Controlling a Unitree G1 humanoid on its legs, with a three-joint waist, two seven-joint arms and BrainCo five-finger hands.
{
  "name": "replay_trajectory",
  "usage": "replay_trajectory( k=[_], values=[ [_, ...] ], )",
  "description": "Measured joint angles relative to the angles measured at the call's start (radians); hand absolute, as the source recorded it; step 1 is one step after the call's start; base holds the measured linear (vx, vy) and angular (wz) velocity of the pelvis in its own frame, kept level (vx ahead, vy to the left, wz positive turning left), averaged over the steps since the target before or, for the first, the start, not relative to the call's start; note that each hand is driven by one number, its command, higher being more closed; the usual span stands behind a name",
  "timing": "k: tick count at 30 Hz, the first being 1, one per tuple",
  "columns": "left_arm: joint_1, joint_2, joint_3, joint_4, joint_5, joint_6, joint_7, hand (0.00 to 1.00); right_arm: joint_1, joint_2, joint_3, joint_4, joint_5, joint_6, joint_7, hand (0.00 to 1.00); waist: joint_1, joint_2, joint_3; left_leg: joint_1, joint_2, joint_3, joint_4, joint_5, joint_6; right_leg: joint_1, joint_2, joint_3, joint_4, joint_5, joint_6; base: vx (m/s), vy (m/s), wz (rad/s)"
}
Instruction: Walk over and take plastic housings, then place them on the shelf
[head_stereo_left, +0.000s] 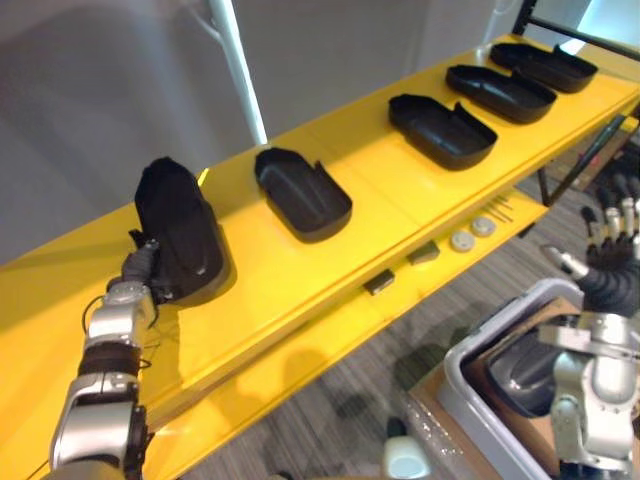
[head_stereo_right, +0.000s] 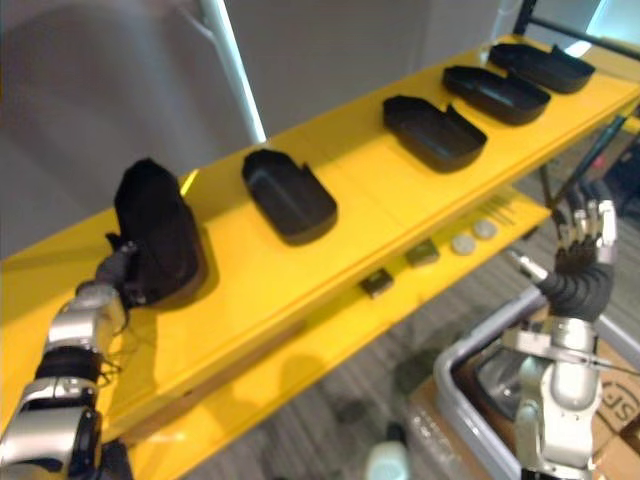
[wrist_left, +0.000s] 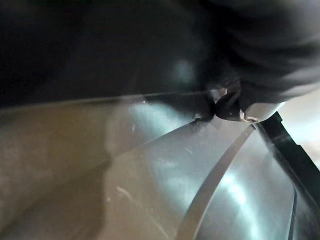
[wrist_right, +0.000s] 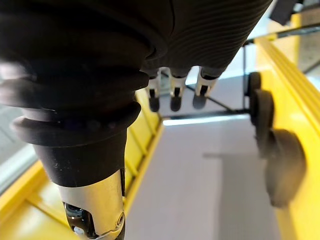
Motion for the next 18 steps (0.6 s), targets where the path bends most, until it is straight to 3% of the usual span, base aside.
replay_trajectory(
  k=[4, 8, 10, 18],
  values=[
    [-0.016, 0.034, -0.002, 0.036, 0.072, 0.073, -0.041, 1.00, 0.000, -0.001, 0.017, 0.026, 0.043, 0.014, 0.015, 0.00, -0.005, 0.007, 0.015, 0.009, 0.001, 0.002, -0.001, 0.000, 0.000, 0.000, 0.001, 0.007, 0.019, -0.011, 0.001, -0.06, -0.021, -0.04],
    [-0.053, 0.038, -0.002, 0.076, 0.135, 0.098, -0.061, 1.00, -0.002, -0.001, 0.051, 0.026, 0.119, 0.020, 0.015, 0.00, -0.003, 0.007, 0.019, 0.009, 0.001, 0.001, 0.000, 0.000, 0.001, -0.001, 0.001, 0.006, 0.023, -0.011, 0.001, -0.01, -0.003, 0.00],
    [-0.066, 0.041, -0.002, 0.087, 0.161, 0.132, -0.078, 1.00, -0.006, 0.000, 0.071, 0.026, 0.128, 0.020, 0.013, 0.00, -0.003, 0.006, 0.020, 0.008, 0.001, 0.001, 0.001, 0.000, 0.001, -0.001, 0.001, 0.005, 0.022, -0.010, 0.002, 0.00, 0.000, 0.00],
    [-0.084, 0.072, 0.005, 0.092, 0.252, 0.146, -0.112, 1.00, -0.013, 0.003, 0.102, 0.026, 0.126, 0.017, 0.008, 0.00, -0.001, 0.001, 0.024, -0.008, 0.008, -0.015, 0.012, 0.000, 0.001, 0.006, 0.001, -0.018, 0.007, -0.009, 0.001, 0.02, -0.001, 0.07]
  ],
)
